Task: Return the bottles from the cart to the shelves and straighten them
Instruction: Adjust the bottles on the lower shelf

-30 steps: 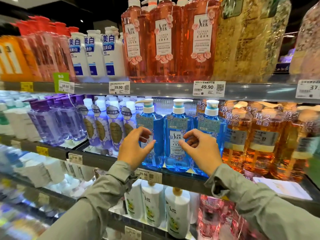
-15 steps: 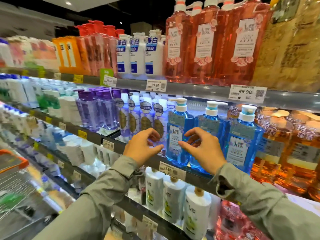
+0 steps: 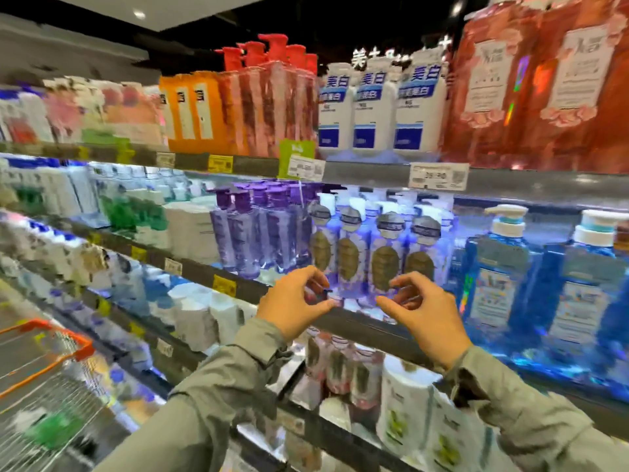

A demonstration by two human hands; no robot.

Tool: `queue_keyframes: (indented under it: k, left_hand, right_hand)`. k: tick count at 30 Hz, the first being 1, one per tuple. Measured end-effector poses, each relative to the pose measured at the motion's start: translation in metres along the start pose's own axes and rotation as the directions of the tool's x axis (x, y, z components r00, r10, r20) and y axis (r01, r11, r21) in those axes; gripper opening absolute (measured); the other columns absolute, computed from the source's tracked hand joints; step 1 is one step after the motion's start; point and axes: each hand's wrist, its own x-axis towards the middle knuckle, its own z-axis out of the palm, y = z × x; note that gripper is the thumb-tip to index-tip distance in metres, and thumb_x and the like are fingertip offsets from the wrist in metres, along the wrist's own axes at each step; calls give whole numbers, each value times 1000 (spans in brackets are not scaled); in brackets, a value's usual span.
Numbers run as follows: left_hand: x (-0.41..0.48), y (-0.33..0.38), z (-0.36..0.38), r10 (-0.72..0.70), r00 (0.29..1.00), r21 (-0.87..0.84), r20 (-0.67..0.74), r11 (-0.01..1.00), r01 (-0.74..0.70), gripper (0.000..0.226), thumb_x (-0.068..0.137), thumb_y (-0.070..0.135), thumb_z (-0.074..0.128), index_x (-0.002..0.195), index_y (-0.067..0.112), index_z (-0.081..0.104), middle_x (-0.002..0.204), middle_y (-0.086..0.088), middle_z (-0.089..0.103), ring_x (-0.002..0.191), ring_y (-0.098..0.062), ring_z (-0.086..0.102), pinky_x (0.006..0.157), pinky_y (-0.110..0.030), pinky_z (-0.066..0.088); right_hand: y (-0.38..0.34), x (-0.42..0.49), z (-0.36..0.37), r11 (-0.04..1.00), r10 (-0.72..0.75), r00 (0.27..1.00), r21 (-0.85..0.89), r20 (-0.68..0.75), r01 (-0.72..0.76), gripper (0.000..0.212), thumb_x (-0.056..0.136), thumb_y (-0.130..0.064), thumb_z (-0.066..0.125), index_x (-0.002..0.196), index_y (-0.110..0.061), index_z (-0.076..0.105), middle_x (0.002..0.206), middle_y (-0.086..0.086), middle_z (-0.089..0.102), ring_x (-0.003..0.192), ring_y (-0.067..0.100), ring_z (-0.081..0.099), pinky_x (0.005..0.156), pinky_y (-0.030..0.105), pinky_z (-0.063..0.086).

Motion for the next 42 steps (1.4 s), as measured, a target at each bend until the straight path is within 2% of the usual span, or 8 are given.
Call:
queue_keyframes:
  k: [4,10,15,22,28,34,38,42]
  left_hand:
    - [17,-30,-11,-5,999,-26,32,1000,6,26,77,29,76,95,27,57,94,7,59,79,-14,60,76,-34,53]
    - [58,-56,-4,5,999,-131,51,991,1,34,78,25,75,105,21,54,103,1,57,84,-10,58,69,-14,46]
    - [98,-73,18,0,1000,-175,12,985,2,39,77,21,77,105,22,50,109,-1,54,88,-15,58,74,-15,46]
    - [153,-90,47,28,998,-153,-55,988,-37,44,74,21,79,106,21,50,106,-1,46,92,-17,55,86,-29,46]
    - [160,-117,69,-62,982,-213,-180,977,23,62,65,20,85,105,15,38,107,-1,36,94,-17,45,83,-24,37]
    - [172,-136,88,-94,990,-362,-103,931,51,87,59,23,88,122,17,29,123,-3,31,117,-29,44,103,-45,39]
    - [176,-143,87,-78,997,-447,10,891,74,84,63,20,87,119,29,24,130,-8,40,121,-25,45,106,-39,37]
    - [178,-152,92,-120,986,-473,117,866,161,82,64,26,86,127,22,33,127,-9,52,116,-24,52,101,-37,41]
  right_hand:
    - [-5,9,25,997,69,997,26,-39,-68,26,74,-22,80,91,-21,60,75,4,64,65,17,57,62,15,48]
    - [15,30,41,989,146,979,2,-142,-147,41,73,-25,81,104,-22,54,89,6,61,72,22,60,66,22,48]
    - [29,54,43,976,-93,962,-216,-257,37,43,73,-24,81,108,-24,55,95,-6,54,85,11,54,73,18,43]
    - [58,100,62,995,97,947,52,-307,-85,32,71,-14,82,92,-20,58,78,0,60,68,17,58,69,29,52]
    - [71,93,86,990,136,887,22,-441,-141,48,68,-17,84,91,-27,44,74,1,55,67,22,58,64,26,49]
    - [67,82,96,966,211,845,-29,-491,-257,53,70,-21,83,106,-25,44,83,-2,56,76,16,59,68,27,49]
    - [60,77,98,957,230,830,-35,-509,-287,50,71,-22,82,107,-22,48,84,-1,57,76,18,60,69,26,49]
    - [55,68,110,953,247,829,-30,-501,-302,44,72,-21,81,104,-20,51,82,3,58,73,18,60,70,28,50]
